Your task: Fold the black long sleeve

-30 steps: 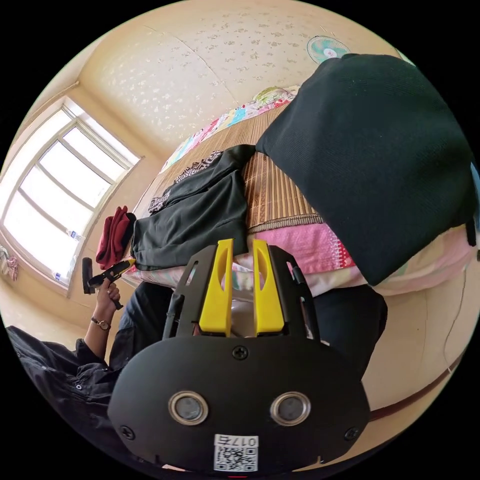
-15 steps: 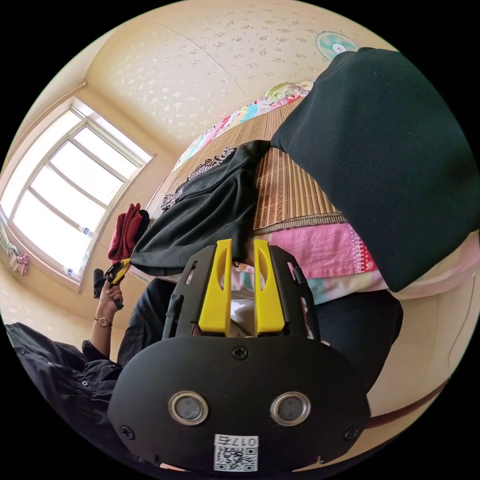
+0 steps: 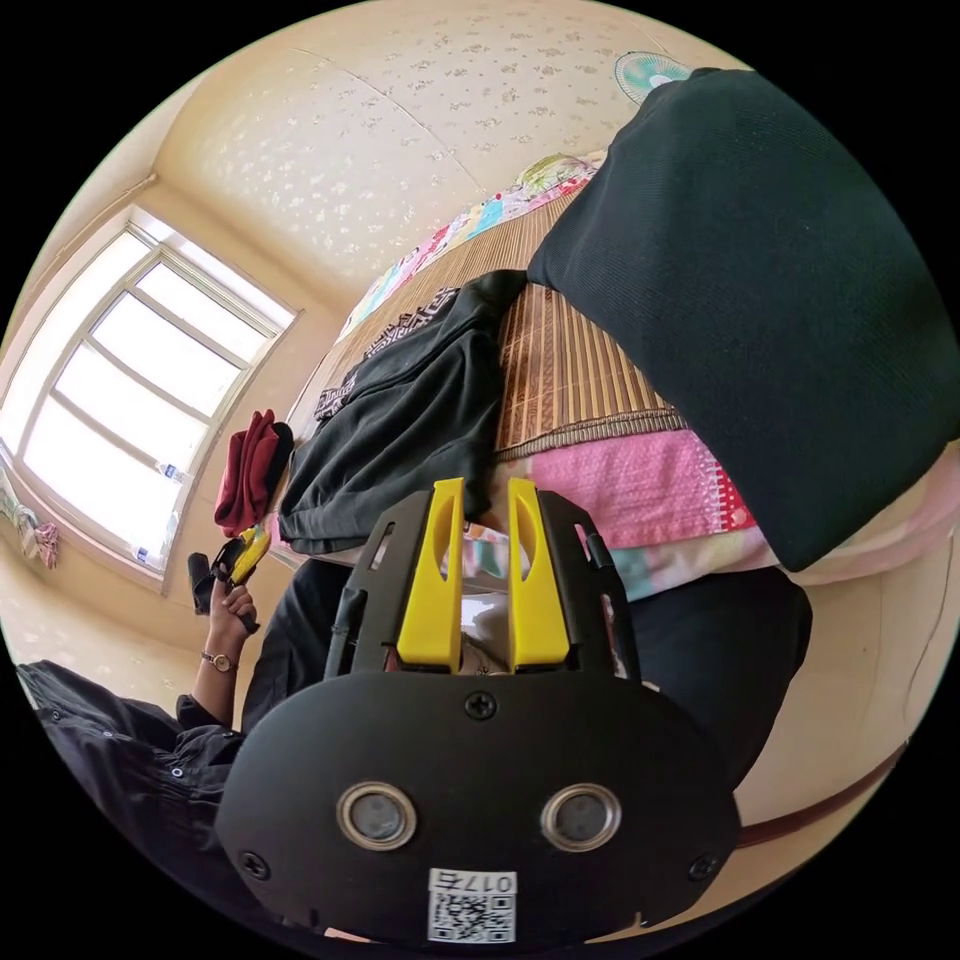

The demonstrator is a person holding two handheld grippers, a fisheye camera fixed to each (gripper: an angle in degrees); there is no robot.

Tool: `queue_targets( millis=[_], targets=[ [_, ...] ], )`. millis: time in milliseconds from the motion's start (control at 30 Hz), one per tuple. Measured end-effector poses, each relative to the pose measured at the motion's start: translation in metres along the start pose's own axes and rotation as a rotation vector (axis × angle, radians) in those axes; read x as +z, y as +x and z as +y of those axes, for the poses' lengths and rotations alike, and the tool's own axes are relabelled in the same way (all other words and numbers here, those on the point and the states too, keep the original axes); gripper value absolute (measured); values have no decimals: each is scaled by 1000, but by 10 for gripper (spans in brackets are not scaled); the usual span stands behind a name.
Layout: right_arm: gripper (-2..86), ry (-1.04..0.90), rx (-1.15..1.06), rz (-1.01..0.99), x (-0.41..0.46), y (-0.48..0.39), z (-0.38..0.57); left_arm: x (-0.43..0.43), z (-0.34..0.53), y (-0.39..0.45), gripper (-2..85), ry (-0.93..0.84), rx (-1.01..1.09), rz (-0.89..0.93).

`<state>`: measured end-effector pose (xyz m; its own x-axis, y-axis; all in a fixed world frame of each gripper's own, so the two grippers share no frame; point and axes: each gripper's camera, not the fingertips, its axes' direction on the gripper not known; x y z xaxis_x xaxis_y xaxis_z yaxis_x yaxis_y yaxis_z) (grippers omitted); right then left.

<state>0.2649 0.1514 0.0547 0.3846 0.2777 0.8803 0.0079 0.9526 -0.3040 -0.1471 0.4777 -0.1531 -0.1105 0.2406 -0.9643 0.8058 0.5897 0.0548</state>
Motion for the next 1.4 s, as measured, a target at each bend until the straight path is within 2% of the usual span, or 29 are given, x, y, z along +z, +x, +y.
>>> queue_targets(
  millis=[167, 300, 400, 500, 667, 867, 1100, 1267, 1400],
  targets=[
    [71, -4, 7, -21, -7, -3, -14, 29, -19, 33, 107, -91, 49, -172],
    [71, 18, 43, -44, -20, 7, -23, 28, -29, 27, 69, -110, 14, -207],
    [71, 28, 60, -54, -32, 12, -31, 13, -34, 20, 38, -119, 9, -151],
    [72, 29, 61, -66, -42, 14, -41, -17, -38, 16, 20, -102, 9, -39],
    [77, 43, 97, -165, -66, 24, -61, -89, -48, -13, 5, 63, -51, 535],
    [89, 46, 201, -392, -80, 49, -78, -140, -67, -16, 2, 97, -98, 627],
    [95, 23, 255, -409, -94, 58, -95, -165, -79, -34, 0, 198, -178, 882],
    [98, -11, 266, -448, -105, 59, -104, -178, -75, -70, -4, 367, -296, 1112],
    [98, -50, 261, -466, -111, 56, -107, -193, -72, -90, -4, 391, -379, 1050]
  ],
)
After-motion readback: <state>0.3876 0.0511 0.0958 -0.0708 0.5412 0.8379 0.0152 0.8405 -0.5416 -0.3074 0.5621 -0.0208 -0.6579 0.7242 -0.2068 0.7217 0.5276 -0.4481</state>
